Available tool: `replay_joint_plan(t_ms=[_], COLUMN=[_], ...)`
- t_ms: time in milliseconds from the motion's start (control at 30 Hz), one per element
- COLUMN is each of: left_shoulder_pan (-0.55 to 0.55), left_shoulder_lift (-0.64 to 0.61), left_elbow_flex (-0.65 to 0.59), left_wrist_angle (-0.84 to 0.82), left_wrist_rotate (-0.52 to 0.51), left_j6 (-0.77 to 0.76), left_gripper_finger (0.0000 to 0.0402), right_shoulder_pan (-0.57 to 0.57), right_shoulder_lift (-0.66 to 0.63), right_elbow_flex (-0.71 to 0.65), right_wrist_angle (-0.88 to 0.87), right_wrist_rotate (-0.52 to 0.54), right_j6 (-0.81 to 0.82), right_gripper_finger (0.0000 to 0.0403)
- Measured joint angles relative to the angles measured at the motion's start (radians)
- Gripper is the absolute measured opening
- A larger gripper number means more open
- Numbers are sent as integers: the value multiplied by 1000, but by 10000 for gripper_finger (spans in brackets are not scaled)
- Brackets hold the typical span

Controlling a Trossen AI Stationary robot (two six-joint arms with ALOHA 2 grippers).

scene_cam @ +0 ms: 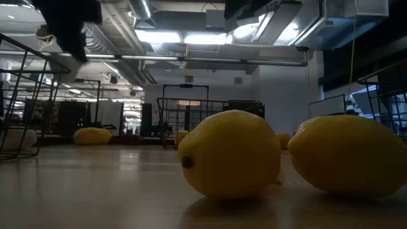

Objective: Sort produce into baskets
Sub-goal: Put the garlic into the bottom left wire basket

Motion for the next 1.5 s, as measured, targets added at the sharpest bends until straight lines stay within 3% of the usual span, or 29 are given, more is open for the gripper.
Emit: replay_joint_plan(t_ms=[233,667,933,1200,1300,1500], left_shoulder_pan=[-116,-372,-532,-722,-778,-862], left_shoulder_lift=[-101,-180,-153,-143,-119,-22], left_elbow_flex=[57,52,-19,-148,-181,-187], left_wrist_angle=[26,116,195,256,327,321], left_wrist_rotate=[188,248,224,118,89,-9], left_j6=[-132,-330,-438,-575,-579,-566], left_gripper_finger=[33,33,33,33,33,33], right_shoulder_pan=[0,0,0,0,0,-2], right_shoulder_lift=[0,0,0,0,0,0], right_elbow_flex=[0,0,0,0,0,0], right_wrist_angle=[1,5,9,12,13,31], right_wrist_rotate=[0,0,0,0,0,3], right_j6=[1,4,4,4,4,4], right_gripper_finger=[390,390,390,390,390,390])
